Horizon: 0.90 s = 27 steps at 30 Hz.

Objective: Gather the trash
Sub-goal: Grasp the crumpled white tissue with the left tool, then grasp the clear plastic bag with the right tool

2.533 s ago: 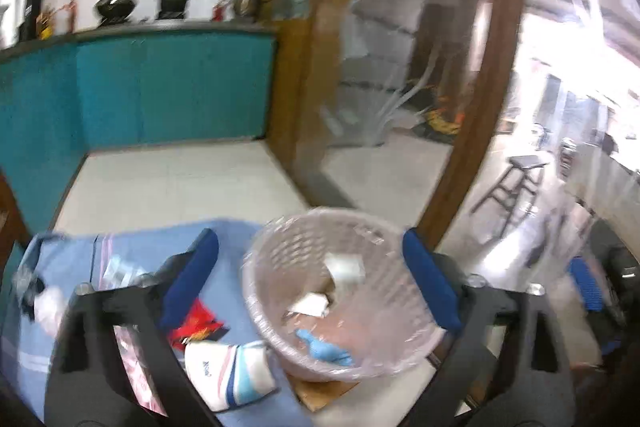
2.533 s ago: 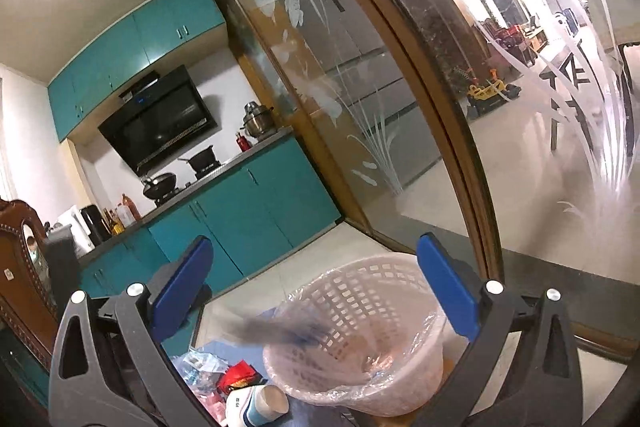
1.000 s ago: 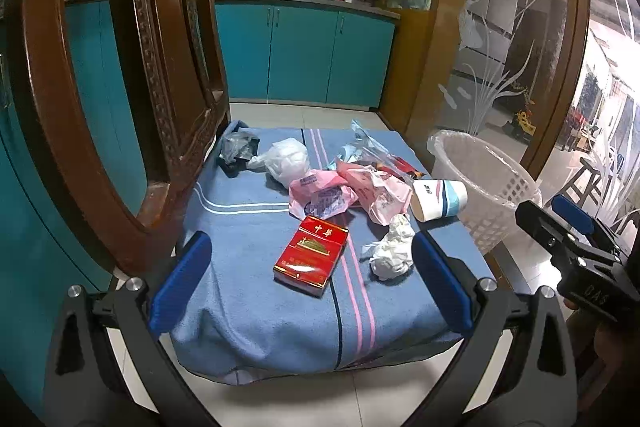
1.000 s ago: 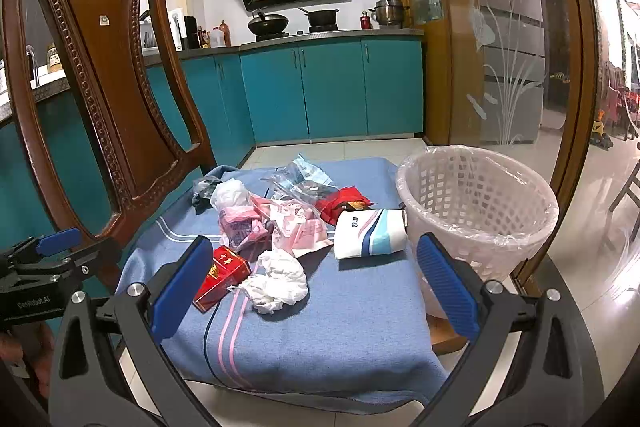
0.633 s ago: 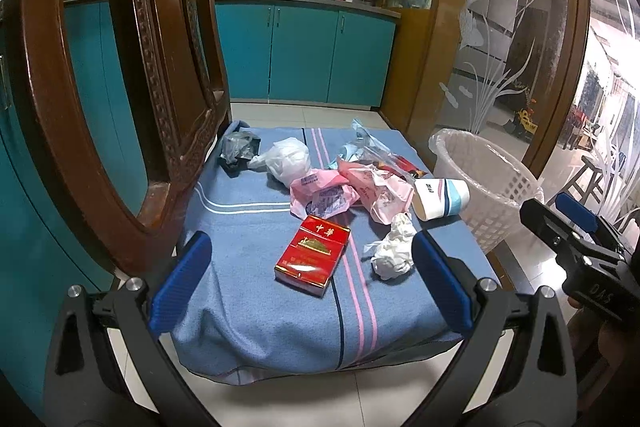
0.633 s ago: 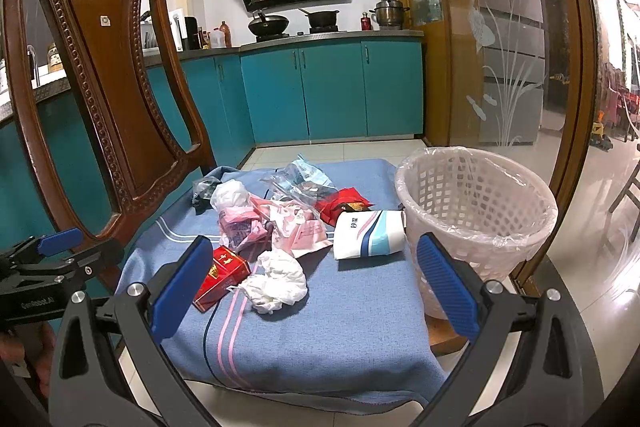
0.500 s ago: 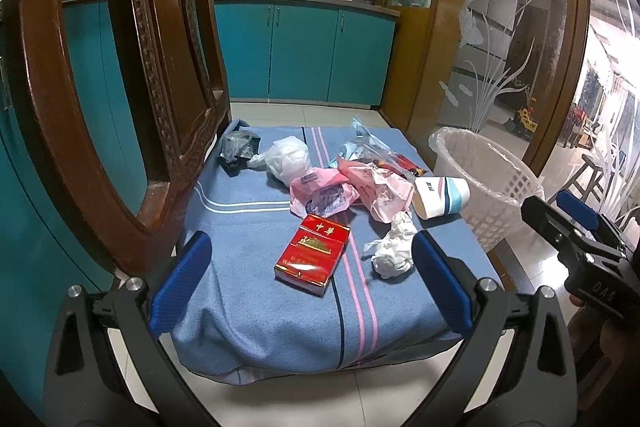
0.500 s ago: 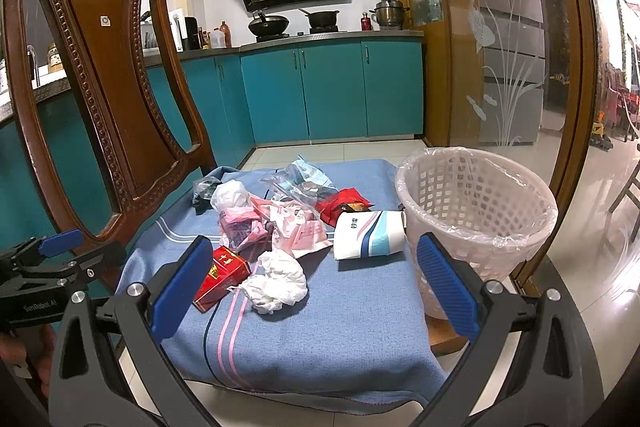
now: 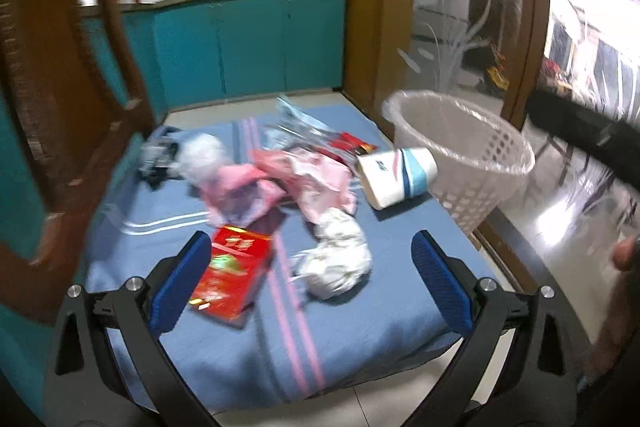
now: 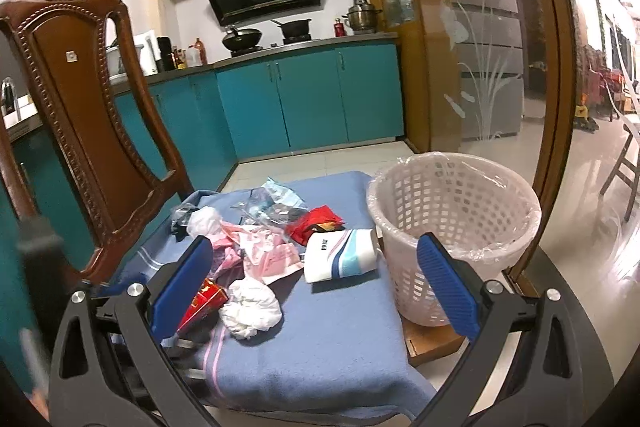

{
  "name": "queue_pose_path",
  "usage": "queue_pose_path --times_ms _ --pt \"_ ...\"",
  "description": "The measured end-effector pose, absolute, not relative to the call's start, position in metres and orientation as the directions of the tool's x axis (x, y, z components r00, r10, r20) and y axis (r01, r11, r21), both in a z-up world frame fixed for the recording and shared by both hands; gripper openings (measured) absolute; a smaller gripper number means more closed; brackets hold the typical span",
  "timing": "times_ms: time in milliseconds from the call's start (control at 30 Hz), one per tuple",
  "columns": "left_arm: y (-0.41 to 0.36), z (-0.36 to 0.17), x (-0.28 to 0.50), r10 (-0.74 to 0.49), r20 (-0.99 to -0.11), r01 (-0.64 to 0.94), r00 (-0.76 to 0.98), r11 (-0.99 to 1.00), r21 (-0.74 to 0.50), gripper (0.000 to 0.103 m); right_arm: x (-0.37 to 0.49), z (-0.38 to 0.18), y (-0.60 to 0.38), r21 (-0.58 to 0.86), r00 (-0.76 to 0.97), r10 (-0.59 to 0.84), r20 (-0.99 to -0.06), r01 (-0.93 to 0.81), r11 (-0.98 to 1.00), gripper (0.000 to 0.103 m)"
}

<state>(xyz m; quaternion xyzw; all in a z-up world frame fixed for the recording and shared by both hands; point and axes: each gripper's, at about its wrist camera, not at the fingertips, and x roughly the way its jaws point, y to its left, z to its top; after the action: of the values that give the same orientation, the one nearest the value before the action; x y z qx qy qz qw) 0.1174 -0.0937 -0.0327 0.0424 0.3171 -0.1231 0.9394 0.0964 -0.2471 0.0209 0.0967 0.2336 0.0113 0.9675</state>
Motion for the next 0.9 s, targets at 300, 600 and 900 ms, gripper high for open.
queue_pose_path --times_ms 300,600,900 --pt "-0.120 -0.087 0.158 -0.217 -0.735 0.315 0.642 0.949 -0.005 0.023 0.106 0.022 -0.247 0.191 0.885 0.073 -0.459 0.018 0.981 0.100" --pt "-0.028 0.025 0.096 -0.194 -0.508 0.193 0.839 0.980 -0.056 0.021 0.172 0.007 -0.214 0.102 0.833 0.146 -0.533 -0.108 0.989 0.100" --pt "0.029 0.053 0.083 -0.077 -0.403 0.056 0.912 0.996 -0.063 0.021 0.256 -0.020 -0.152 -0.016 0.746 0.146 -0.649 -0.205 0.979 0.094"
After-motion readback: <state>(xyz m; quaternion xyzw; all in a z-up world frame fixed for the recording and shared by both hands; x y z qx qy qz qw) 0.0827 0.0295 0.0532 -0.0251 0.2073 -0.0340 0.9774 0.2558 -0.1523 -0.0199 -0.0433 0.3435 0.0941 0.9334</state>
